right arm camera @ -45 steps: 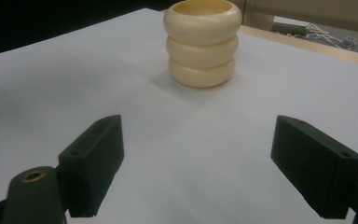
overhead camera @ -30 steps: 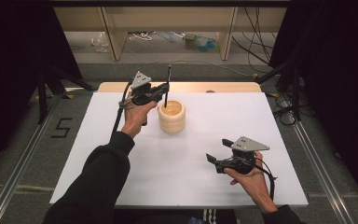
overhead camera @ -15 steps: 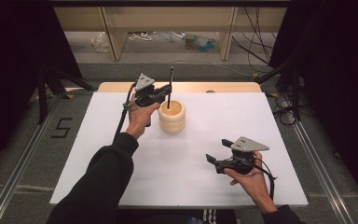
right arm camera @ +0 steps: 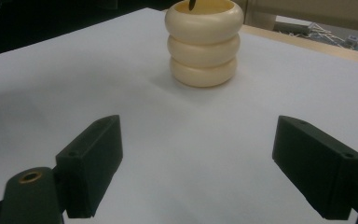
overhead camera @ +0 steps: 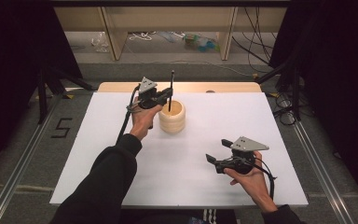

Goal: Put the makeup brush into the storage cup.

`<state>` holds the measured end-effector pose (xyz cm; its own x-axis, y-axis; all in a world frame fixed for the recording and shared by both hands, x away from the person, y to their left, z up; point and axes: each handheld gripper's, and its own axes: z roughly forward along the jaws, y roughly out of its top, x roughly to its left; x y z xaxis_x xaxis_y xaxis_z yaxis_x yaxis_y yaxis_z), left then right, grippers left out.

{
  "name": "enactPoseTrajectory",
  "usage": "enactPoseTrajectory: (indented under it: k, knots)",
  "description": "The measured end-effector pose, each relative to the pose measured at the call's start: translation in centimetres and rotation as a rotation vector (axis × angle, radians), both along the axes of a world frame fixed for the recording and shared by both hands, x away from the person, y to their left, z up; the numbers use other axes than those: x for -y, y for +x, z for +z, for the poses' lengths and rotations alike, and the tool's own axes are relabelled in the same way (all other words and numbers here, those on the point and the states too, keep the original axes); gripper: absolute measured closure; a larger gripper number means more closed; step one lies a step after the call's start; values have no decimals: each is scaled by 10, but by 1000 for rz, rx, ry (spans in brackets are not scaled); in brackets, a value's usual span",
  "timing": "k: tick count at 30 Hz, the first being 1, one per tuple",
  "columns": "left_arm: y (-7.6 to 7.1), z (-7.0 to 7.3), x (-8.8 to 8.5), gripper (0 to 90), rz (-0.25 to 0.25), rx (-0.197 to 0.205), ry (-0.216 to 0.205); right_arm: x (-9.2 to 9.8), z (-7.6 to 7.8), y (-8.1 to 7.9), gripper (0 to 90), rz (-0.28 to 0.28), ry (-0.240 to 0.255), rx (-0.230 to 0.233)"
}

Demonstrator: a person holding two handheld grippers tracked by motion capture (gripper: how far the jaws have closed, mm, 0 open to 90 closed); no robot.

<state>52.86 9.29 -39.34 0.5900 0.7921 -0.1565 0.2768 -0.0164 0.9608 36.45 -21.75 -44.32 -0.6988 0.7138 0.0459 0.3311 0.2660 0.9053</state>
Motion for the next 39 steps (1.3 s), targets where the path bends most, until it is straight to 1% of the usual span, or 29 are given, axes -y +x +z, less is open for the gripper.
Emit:
enactPoseTrajectory:
  k: [3, 5, 7, 8, 11, 13, 14, 15, 16, 17, 18, 20, 21, 22, 23, 25, 26, 27, 28, 29, 30, 31, 32, 33, 34, 36, 37, 38, 39]
  knots:
    - [1, -3, 0, 839, 6, -9, -9, 0, 0, 0, 168, 3, -2, 4]
    - [1, -5, 1, 839, 8, -5, -4, 0, 0, 0, 168, 2, -2, 6]
    - [2, -8, 3, 839, 9, -10, 1, 0, 0, 0, 168, 3, -3, 8]
    - [2, -9, 3, 839, 8, -8, 5, 0, 0, 0, 168, 1, -10, 4]
    - [3, -13, 3, 839, 11, -18, 7, 0, 1, -1, 169, -1, -13, 3]
    - [3, -16, 3, 839, 14, -21, 6, 0, 0, 0, 170, 3, -4, 6]
    - [3, -17, 3, 839, 14, -26, 6, 0, 0, -1, 170, -2, -16, 3]
    - [3, -18, 3, 839, 17, -30, 5, 0, 1, -1, 170, 0, -13, 4]
    - [3, -19, 3, 839, 17, -31, 8, -1, -1, 1, 170, 7, 12, 18]
    - [3, -20, 2, 839, 18, -33, 11, 0, 0, -1, 171, 0, -10, 4]
    - [3, -21, 2, 839, 19, -36, 7, 0, 0, -1, 170, -1, -15, 3]
    - [3, -23, 2, 839, 17, -36, 13, 0, 0, -1, 171, 1, -14, 6]
    - [3, -23, 2, 839, 19, -42, 12, 0, 1, -1, 171, 4, -11, -6]
    - [3, -24, 2, 838, 19, -40, 19, 0, 1, -1, 171, 3, -13, -5]
    - [3, -24, 2, 838, 19, -44, 16, -1, 0, 0, 171, 3, -9, 8]
    - [3, -26, 3, 838, 14, -48, 19, -1, 0, -1, 172, 9, -8, 0]
    - [3, -26, 4, 838, 15, -49, 24, -1, 0, -1, 172, 8, -3, -7]
    - [3, -27, 4, 838, 16, -49, 33, -1, 0, 0, 172, 6, -8, 8]
    - [3, -27, 4, 838, 16, -52, 35, -1, 0, 0, 172, 6, -13, 2]
    - [3, -28, 4, 838, 17, -56, 32, -1, -1, 0, 172, 12, -4, 6]
    - [3, -28, 3, 838, 14, -58, 39, 0, 0, 0, 172, 9, -11, 5]
    - [3, -29, 3, 837, 12, -60, 44, -1, 0, -1, 172, 8, -4, 0]
    - [3, -30, 3, 837, 10, -63, 48, 0, 1, -1, 172, 2, -21, 2]
    - [3, -31, 3, 837, 7, -71, 45, 0, 1, -1, 172, 2, -23, -2]
    - [2, -31, 4, 836, 14, -77, 50, -1, -1, 0, 172, 11, -8, 3]
    - [1, -31, 4, 808, 15, -93, 60, -1, 0, 0, 173, 7, -11, 4]
    - [0, -31, 5, 780, 11, -90, 69, -1, 0, 0, 172, 7, -11, 4]
    - [-1, -29, 5, 742, 10, -81, 85, -1, 0, 0, 173, 10, -5, 0]
    - [-2, -28, 6, 687, 17, -80, 79, -1, 0, 0, 172, 11, -6, -2]
